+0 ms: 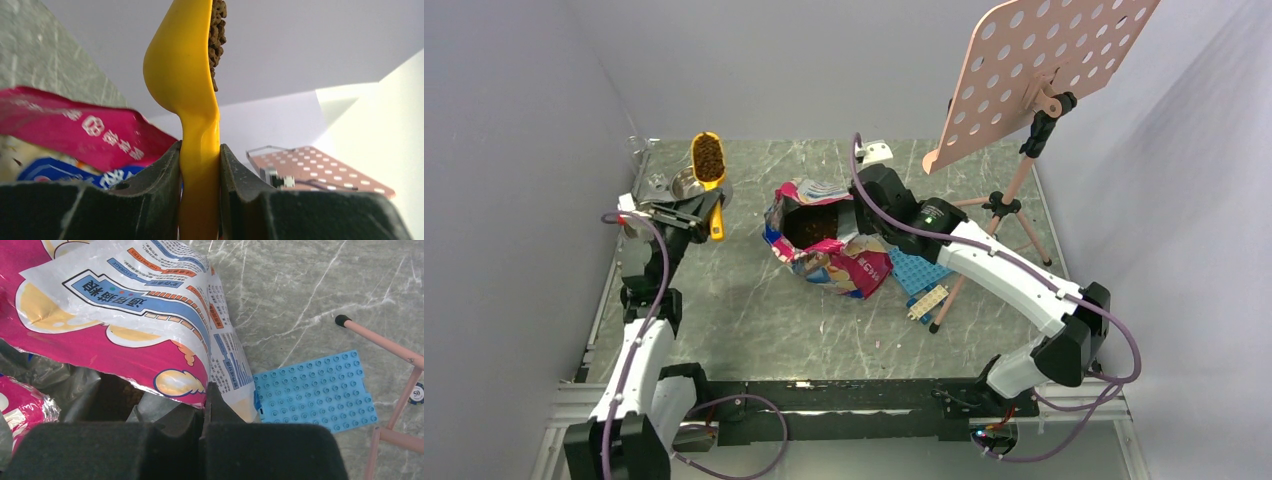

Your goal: Serve the pet food

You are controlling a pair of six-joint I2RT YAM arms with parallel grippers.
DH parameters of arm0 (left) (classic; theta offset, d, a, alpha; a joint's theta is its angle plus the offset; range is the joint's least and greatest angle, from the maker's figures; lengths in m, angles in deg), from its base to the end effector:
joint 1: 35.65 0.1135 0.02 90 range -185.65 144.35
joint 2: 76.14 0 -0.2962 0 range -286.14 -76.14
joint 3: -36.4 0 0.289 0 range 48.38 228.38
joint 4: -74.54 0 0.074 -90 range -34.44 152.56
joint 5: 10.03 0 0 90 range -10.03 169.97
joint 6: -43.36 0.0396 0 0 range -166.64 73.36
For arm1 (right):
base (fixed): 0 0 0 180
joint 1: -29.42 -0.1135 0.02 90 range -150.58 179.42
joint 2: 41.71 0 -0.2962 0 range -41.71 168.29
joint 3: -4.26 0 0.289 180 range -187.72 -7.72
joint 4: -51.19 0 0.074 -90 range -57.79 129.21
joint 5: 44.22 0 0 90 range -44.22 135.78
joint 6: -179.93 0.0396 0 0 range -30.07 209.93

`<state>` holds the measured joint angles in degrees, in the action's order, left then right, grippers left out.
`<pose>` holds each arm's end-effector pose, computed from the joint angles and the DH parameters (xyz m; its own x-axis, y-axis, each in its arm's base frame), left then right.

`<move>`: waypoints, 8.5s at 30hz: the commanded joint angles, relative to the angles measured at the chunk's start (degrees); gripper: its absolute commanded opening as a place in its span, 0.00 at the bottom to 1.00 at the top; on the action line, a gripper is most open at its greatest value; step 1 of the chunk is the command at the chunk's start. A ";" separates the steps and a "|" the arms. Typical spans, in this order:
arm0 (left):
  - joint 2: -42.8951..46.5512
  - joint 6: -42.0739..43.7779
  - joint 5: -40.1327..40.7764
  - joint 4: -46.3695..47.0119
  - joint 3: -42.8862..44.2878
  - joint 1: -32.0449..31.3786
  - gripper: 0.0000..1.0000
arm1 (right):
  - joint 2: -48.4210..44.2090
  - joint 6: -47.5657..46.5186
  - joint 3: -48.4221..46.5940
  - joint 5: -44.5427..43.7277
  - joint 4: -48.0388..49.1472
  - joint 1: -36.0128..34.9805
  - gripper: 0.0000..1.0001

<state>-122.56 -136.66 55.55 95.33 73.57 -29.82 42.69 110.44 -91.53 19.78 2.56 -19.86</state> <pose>0.2095 0.0049 0.3036 -0.3105 -0.9470 -0.0824 0.1989 0.0200 -0.9798 0.2491 0.2628 0.3990 -0.5287 -0.1315 -0.8386 -0.2865 0.9576 0.0305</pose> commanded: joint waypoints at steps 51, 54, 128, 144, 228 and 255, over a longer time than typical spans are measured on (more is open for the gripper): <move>-48.30 -12.15 2.02 25.70 6.20 11.43 0.00 | -9.80 -3.26 6.47 -0.37 1.55 0.53 0.00; -47.10 -11.76 2.64 19.96 7.49 11.10 0.00 | -9.80 -3.37 6.47 -0.37 1.73 0.52 0.00; -40.18 17.01 -0.96 -84.37 67.77 5.21 0.00 | -8.39 -2.98 3.20 -1.42 -0.06 0.51 0.00; 2.30 28.15 0.26 -103.89 53.36 -18.08 0.00 | -5.16 -9.15 -2.25 3.95 -2.02 -0.09 0.00; 5.82 11.84 -8.96 -4.88 -11.73 -26.82 0.00 | -8.78 -11.72 1.98 0.94 2.02 -6.92 0.00; 18.86 5.88 -10.33 6.87 -20.19 -27.45 0.00 | -8.39 -8.98 -0.75 -4.62 0.34 -6.37 0.00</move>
<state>-107.34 -129.92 46.74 102.81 52.04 -57.23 37.29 99.79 -88.69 20.67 2.37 -26.43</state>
